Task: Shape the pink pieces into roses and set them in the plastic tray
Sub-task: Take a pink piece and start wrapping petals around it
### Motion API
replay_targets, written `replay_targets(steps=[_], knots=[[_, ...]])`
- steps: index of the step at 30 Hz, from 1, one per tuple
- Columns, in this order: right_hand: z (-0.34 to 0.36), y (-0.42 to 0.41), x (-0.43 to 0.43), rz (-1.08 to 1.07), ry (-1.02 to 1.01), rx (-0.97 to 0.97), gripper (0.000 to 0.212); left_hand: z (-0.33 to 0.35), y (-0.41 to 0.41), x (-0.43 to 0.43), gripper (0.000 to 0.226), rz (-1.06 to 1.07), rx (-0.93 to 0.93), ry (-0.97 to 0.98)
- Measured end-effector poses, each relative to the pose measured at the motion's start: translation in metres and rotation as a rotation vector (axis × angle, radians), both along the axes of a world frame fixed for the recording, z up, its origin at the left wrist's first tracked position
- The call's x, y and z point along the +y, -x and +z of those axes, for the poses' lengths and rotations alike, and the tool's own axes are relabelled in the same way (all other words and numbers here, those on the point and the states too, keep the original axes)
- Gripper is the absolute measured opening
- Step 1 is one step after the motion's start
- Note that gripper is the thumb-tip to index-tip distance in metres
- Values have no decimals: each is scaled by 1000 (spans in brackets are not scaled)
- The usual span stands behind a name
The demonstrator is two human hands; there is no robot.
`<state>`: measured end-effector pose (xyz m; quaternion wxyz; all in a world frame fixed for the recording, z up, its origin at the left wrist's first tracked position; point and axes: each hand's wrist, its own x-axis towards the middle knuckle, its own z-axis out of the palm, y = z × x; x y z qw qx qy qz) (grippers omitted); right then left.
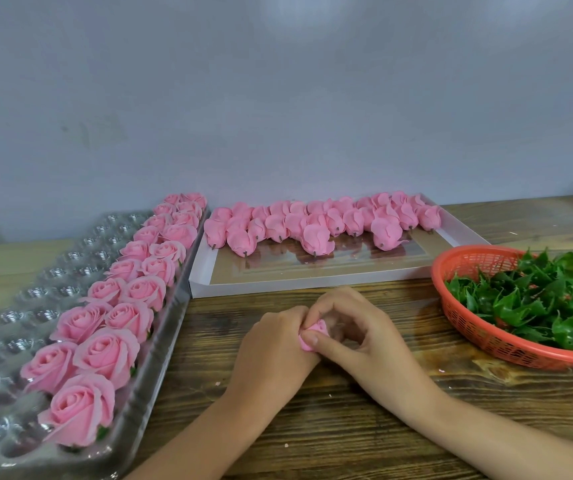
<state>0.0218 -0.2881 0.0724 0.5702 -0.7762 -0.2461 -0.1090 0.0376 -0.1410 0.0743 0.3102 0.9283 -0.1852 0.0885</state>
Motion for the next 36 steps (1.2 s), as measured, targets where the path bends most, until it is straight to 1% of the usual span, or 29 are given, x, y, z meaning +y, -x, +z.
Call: replay_targets(steps=[3,6,11,15,18,22,24,27,32,36], knots=[[0,0,1,-18,-24,54,12,0,2,0,20,-10,-24,-24],[-1,-1,0,-24,-27,63,10,0,4,0,26,-17,-50,-34],[0,0,-1,0,14,18,14,0,2,0,19,-2,-65,-41],[2,0,-1,16,17,-13,14,0,1,1,13,-4,-40,-2],[1,-1,0,-15,-12,23,15,0,2,2,13,3,-35,-4],[-1,-1,0,-25,-22,58,14,1,3,1,18,-18,-72,-61],[-1,-1,-1,-33,-15,56,14,1,5,0,21,-27,-96,-74],[-1,-1,-1,-41,25,32,20,0,5,0,26,-33,-112,-69],[2,1,-1,-22,24,-14,23,-1,3,0,20,-11,-69,-20],[1,0,0,-40,-22,22,20,0,3,0,18,-11,-50,-4]])
